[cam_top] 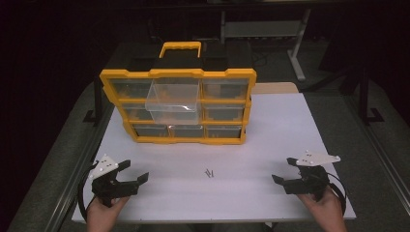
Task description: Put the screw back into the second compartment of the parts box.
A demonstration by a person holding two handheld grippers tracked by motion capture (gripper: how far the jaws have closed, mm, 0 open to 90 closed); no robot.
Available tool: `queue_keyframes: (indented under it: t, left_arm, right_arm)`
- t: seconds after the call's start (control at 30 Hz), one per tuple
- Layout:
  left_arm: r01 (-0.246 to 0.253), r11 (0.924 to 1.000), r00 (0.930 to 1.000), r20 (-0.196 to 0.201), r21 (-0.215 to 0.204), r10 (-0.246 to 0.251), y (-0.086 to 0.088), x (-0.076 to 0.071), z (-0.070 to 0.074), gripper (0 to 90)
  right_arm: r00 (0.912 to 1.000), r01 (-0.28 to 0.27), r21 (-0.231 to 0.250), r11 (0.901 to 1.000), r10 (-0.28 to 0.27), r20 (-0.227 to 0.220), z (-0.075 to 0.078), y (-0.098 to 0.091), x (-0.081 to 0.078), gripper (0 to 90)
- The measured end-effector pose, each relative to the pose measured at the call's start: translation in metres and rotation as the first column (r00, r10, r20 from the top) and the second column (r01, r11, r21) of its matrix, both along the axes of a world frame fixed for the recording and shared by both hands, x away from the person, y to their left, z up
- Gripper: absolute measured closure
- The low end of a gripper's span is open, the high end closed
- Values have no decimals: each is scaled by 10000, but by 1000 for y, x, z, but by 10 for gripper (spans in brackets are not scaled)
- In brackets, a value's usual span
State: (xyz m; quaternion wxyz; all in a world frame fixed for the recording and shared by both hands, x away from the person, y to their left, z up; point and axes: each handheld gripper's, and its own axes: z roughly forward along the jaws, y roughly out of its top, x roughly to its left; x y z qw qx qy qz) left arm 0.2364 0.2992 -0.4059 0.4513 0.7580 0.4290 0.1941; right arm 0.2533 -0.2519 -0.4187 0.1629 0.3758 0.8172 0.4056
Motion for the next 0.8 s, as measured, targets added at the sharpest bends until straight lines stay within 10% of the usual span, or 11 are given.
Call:
queue_keyframes:
  t: [0.8]
  left_arm:
    - [-74,9999,10000,14,-87,74,0,1,-2,148]
  right_arm:
    - [9931,-963,-96,9953,954,-677,28,56,9,289]
